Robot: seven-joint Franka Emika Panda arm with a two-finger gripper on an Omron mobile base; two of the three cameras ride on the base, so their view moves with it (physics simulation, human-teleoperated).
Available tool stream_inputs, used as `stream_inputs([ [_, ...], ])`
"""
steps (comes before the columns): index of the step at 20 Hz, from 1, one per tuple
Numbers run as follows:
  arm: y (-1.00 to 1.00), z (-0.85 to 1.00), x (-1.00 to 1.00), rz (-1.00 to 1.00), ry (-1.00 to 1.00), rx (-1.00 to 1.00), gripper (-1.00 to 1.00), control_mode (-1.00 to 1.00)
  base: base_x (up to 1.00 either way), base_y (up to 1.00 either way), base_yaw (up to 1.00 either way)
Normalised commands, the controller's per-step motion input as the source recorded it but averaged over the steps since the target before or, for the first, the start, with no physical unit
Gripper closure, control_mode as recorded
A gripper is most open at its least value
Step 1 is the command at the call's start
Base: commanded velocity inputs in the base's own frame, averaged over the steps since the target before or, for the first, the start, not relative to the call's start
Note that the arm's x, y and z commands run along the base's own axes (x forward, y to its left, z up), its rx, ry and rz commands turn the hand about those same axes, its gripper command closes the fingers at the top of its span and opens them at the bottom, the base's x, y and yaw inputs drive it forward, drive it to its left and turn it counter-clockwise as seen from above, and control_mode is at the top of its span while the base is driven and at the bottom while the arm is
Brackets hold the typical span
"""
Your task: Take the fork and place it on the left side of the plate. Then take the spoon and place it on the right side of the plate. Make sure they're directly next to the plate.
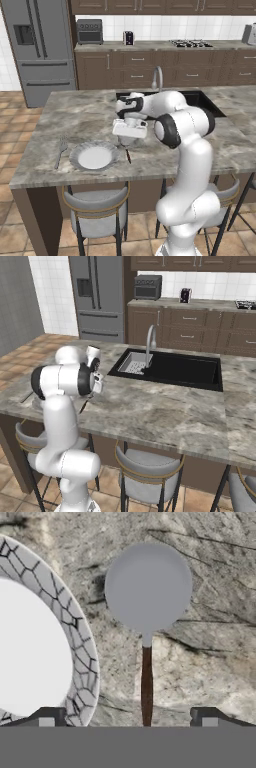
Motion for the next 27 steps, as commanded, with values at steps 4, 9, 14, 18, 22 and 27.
stream_inputs([
  [4, -0.01, 0.23, -0.64, -0.04, 0.0, -0.02, -1.0, -1.0, 0.0, 0.0, 0.0],
  [9, -0.12, 0.33, -0.64, -0.02, -0.01, -0.09, -1.0, -1.0, 0.0, 0.0, 0.0],
  [14, -0.26, 0.37, -0.57, 0.0, -0.03, -0.13, -1.0, -1.0, 0.0, 0.0, 0.0],
  [18, -0.35, 0.33, -0.65, 0.0, -0.04, -0.05, -1.0, -1.0, 0.0, 0.0, 0.0],
  [22, -0.34, 0.32, -0.68, -0.02, 0.0, 0.0, -1.0, -1.0, 0.0, 0.0, 0.0],
  [27, -0.27, 0.25, -0.75, -0.06, 0.0, 0.02, -1.0, -1.0, 0.0, 0.0, 0.0],
])
